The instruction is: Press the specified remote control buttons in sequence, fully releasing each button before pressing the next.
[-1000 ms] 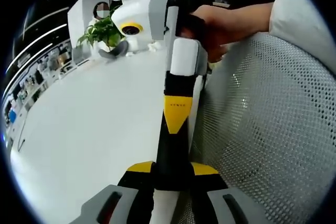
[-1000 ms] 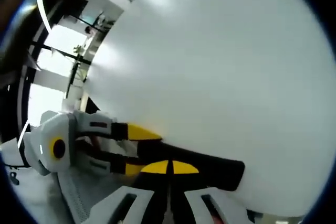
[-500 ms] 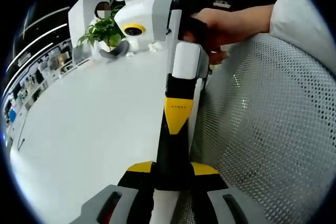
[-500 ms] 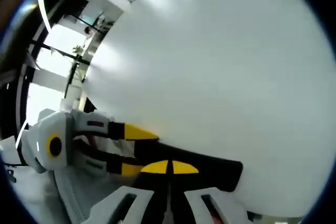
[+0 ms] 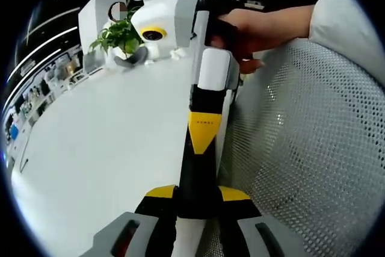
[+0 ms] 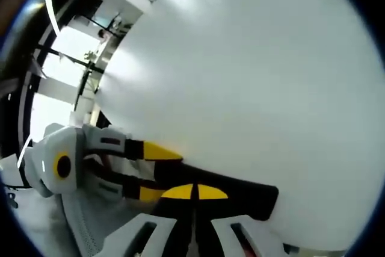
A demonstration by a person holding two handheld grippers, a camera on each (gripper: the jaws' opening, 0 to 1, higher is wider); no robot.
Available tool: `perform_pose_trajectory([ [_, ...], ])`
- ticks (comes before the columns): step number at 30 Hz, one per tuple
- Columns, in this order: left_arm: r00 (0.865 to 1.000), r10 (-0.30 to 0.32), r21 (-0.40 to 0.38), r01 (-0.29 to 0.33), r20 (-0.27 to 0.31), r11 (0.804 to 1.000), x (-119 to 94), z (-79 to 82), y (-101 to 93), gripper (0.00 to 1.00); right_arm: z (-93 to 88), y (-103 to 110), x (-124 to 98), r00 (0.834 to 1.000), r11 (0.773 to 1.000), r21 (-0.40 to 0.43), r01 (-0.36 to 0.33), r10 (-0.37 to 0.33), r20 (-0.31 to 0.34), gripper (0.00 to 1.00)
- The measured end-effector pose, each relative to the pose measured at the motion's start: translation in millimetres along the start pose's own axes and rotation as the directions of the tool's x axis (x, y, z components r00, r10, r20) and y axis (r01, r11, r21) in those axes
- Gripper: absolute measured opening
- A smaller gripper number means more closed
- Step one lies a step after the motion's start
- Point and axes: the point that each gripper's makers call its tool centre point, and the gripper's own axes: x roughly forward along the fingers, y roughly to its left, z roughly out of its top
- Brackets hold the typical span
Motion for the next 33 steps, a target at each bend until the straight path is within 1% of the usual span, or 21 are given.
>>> perform_pose_trajectory([
  [5,1.0,0.0,0.001,0.0,-0.001,1.0,-0.6,-0.1,0.1,0.25,1.9,3.6,1.5,1.0,1.0,-0.02,-0.006,0.006,0.011,0.0],
  [8,1.0,0.0,0.001,0.0,-0.001,1.0,-0.5,-0.2,0.0,0.25,1.1,7.5,2.6,1.0,0.999,-0.037,-0.016,0.016,0.005,0.0],
  [11,1.0,0.0,0.001,0.0,-0.001,1.0,-0.7,-0.1,0.1,0.25,0.7,7.1,4.5,1.0,0.998,-0.061,-0.007,0.008,0.004,0.0],
  [13,1.0,0.0,0.002,0.0,-0.001,1.0,-0.7,-0.4,0.0,0.25,2.6,10.2,4.3,1.0,0.997,-0.074,-0.019,0.02,0.018,0.0],
  [15,1.0,-0.001,0.002,0.001,-0.001,1.0,-0.8,-0.3,-0.1,0.25,2.2,11.6,5.0,1.0,0.996,-0.08,-0.025,0.026,0.014,0.0],
  [19,1.0,-0.001,-0.001,0.001,0.001,1.0,-0.6,-0.2,-0.1,0.25,0.4,9.7,6.7,1.0,0.995,-0.096,-0.014,0.015,0.002,0.0],
  [22,1.0,-0.002,-0.004,0.002,0.002,1.0,-0.7,-0.4,-0.3,0.25,0.4,9.1,6.8,1.0,0.995,-0.103,-0.013,0.015,0.01,0.0],
  [25,1.0,-0.003,-0.014,0.003,0.002,1.0,-1.0,-0.2,-0.5,0.25,-0.3,10.2,7.6,1.0,0.99,-0.141,0.002,0.0,0.015,0.0],
  [29,1.0,-0.002,-0.008,0.002,0.001,1.0,-1.0,-0.4,-0.6,0.25,-0.1,9.4,7.5,1.0,0.99,-0.139,0.003,0.0,0.024,0.0],
  [33,1.0,-0.001,-0.007,0.001,0.002,1.0,-1.1,-0.3,-0.4,0.25,0.1,10.2,8.6,0.999,0.984,-0.174,0.023,-0.017,0.032,0.0],
])
